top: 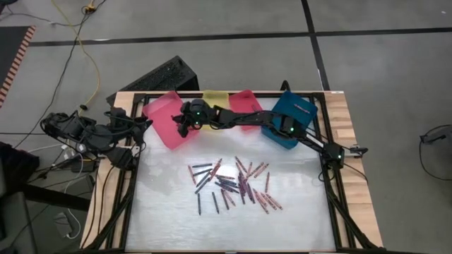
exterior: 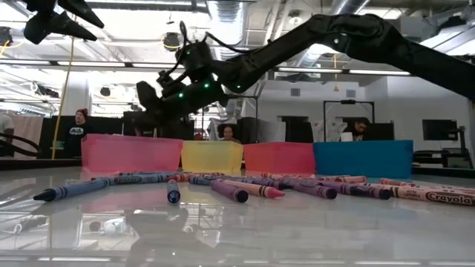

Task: Sort crayons
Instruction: Put the violet crayon into the pink bin, then put the blue crayon into the red bin

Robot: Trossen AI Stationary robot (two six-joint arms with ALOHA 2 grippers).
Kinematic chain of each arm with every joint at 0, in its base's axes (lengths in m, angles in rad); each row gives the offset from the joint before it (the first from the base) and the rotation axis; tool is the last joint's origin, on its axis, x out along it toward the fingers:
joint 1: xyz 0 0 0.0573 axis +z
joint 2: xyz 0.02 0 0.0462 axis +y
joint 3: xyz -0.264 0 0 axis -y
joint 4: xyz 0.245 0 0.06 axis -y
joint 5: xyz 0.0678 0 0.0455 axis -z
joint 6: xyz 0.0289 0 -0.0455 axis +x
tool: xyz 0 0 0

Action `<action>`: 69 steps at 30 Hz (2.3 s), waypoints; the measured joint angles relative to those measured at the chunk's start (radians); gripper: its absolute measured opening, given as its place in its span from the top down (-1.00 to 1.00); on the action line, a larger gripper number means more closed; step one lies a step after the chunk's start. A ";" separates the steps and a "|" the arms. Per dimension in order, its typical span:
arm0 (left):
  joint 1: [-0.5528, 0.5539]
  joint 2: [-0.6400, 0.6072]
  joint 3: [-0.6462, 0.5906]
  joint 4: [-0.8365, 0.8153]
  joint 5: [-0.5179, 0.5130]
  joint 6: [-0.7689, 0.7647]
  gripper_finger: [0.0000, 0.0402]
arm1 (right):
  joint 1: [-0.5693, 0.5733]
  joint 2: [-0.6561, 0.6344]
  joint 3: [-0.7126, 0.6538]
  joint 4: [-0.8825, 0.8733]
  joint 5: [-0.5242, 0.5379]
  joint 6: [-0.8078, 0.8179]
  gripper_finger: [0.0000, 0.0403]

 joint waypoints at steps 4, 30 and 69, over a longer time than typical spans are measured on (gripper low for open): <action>0.000 0.000 0.000 -0.014 0.008 -0.005 0.18 | 0.004 -0.001 0.012 -0.078 0.003 -0.070 0.95; 0.000 0.000 0.000 -0.016 0.049 -0.019 0.18 | 0.025 -0.291 0.012 -0.612 -0.019 -0.173 0.67; 0.000 0.016 -0.030 -0.054 0.156 -0.034 0.18 | 0.258 -0.230 -0.124 -0.774 -0.006 -0.278 0.67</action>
